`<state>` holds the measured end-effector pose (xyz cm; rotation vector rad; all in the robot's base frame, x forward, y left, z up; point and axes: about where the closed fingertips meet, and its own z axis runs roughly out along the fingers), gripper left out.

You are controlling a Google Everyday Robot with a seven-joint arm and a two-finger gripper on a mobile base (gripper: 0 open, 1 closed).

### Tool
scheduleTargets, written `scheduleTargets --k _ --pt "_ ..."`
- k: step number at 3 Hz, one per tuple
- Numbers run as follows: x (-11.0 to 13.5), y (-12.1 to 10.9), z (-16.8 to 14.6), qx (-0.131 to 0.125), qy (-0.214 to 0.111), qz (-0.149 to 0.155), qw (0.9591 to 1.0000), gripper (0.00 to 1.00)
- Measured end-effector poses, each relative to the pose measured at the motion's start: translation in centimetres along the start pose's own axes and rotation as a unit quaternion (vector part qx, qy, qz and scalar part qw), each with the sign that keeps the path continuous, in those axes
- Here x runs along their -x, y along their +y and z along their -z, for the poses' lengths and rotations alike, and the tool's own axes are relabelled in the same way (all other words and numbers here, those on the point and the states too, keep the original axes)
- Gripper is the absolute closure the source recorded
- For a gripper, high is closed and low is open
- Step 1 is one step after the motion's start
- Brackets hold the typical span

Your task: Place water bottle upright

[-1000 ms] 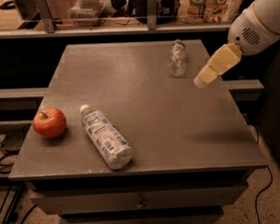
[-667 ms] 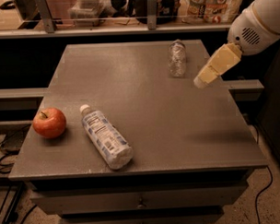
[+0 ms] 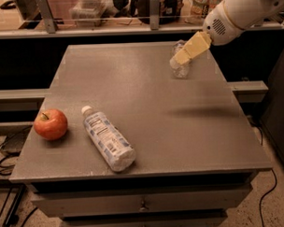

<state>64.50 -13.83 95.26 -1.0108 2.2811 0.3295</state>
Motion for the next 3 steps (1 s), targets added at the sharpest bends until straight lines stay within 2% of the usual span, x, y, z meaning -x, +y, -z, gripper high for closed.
scheduleTargets --k 1,3 --pt "0.3 -0.1 -0.9 -0.001 0.005 -0.005 1.0 0.0" --pt "3.2 -1.7 -4.9 -0.023 0.002 -0.022 0.9995 0.0"
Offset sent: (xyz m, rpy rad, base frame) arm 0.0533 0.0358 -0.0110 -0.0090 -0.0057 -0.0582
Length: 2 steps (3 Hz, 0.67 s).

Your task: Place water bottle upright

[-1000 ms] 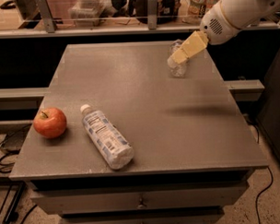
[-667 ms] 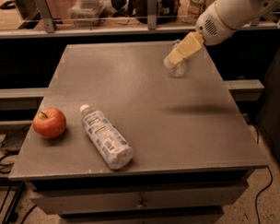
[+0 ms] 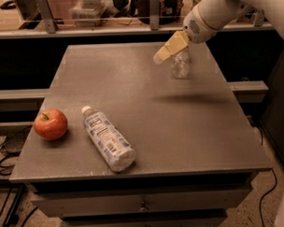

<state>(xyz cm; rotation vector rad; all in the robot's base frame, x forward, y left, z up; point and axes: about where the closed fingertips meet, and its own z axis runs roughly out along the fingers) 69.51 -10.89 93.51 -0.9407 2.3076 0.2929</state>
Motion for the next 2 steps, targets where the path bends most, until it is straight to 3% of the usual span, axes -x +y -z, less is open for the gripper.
scheduleTargets --k 2 --pt "1.8 -4.0 -5.6 -0.004 -0.013 -0.073 0.9972 0.0"
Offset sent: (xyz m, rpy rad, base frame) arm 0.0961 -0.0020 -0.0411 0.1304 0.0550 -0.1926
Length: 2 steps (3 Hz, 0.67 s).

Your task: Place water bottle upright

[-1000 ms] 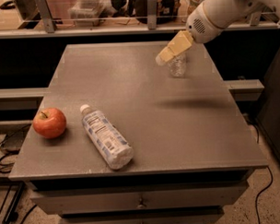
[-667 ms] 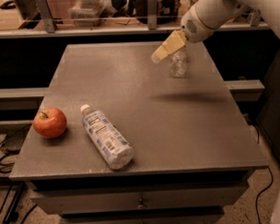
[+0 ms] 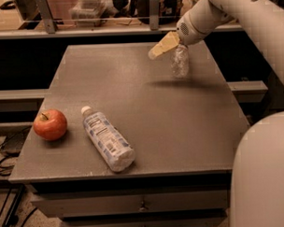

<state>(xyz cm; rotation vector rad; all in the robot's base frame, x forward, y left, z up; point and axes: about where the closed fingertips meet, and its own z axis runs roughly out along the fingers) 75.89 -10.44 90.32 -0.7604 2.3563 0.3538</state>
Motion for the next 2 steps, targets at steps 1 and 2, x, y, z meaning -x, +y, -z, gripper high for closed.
scheduleTargets --k 1,2 --pt "0.1 -2.0 -2.0 -0.003 -0.002 -0.04 0.9992 0.0" --pt "0.0 -3.8 -3.5 -0.016 0.006 -0.061 0.998 0.0"
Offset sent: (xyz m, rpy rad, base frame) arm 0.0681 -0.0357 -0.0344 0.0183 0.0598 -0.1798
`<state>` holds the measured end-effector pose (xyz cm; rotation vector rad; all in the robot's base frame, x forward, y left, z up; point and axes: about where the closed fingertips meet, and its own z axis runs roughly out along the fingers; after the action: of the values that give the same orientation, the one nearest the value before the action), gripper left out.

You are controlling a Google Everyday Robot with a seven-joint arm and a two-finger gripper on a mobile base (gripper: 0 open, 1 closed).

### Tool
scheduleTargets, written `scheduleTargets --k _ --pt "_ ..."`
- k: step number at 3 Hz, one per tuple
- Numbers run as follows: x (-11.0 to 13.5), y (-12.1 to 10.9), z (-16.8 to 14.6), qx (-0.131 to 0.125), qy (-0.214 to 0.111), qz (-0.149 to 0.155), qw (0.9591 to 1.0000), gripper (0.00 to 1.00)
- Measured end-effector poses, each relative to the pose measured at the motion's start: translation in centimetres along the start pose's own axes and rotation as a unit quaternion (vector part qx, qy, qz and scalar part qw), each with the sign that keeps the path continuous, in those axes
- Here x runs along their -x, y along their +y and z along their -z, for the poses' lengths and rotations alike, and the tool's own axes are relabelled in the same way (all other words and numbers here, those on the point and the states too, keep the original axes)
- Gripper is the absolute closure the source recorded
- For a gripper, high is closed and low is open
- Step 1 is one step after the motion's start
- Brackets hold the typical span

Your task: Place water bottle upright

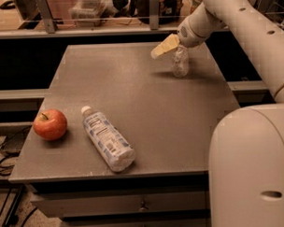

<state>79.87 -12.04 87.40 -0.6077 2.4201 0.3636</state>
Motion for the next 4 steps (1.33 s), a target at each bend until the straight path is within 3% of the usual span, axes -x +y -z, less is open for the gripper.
scheduleTargets --k 1,2,4 --pt "-0.4 -1.5 -1.4 -0.012 0.015 -0.013 0.9997 0.0" --pt "-0.9 -2.2 -2.2 -0.022 0.037 -0.017 0.9989 0.15" --pt "0.2 -1.9 -1.1 -0.049 0.053 0.016 0.9972 0.62"
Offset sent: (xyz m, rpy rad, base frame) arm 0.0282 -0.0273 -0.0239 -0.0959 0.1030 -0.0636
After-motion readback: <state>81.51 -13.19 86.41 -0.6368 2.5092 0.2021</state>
